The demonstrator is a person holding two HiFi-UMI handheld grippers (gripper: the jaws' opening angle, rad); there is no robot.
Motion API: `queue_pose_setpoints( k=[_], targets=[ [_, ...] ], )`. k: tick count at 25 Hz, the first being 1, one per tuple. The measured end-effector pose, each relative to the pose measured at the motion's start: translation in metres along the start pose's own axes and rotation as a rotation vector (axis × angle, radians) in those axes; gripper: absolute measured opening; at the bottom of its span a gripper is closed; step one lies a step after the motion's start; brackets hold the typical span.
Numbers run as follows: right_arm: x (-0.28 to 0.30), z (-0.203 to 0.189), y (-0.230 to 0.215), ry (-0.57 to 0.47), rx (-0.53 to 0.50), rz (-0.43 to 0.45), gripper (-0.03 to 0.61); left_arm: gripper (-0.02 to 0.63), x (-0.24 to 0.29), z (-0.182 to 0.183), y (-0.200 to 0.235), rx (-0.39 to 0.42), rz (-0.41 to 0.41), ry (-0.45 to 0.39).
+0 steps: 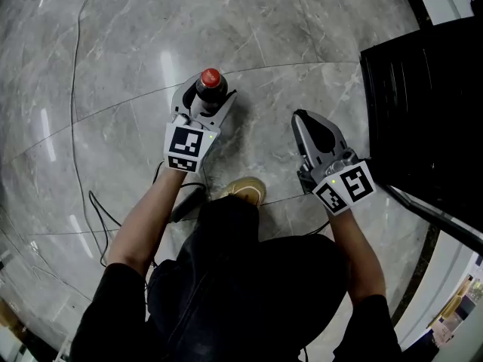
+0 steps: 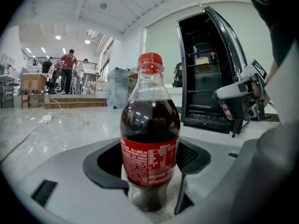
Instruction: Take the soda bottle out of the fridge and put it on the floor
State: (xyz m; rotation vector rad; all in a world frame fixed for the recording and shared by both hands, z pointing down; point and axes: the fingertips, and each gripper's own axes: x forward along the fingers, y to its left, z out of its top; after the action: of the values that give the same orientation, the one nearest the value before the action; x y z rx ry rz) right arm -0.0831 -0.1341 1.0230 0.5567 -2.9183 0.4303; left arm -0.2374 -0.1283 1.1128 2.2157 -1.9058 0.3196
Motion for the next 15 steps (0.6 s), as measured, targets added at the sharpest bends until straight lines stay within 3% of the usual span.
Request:
queue_pose_setpoints(
  k=[15],
  targets=[
    [-0.003,-0.008,0.013,0.010,0.036,-0.013,0.025,0.313,-0.013,-0.006,-0.003,0.005,0.007,-0.006]
  ],
)
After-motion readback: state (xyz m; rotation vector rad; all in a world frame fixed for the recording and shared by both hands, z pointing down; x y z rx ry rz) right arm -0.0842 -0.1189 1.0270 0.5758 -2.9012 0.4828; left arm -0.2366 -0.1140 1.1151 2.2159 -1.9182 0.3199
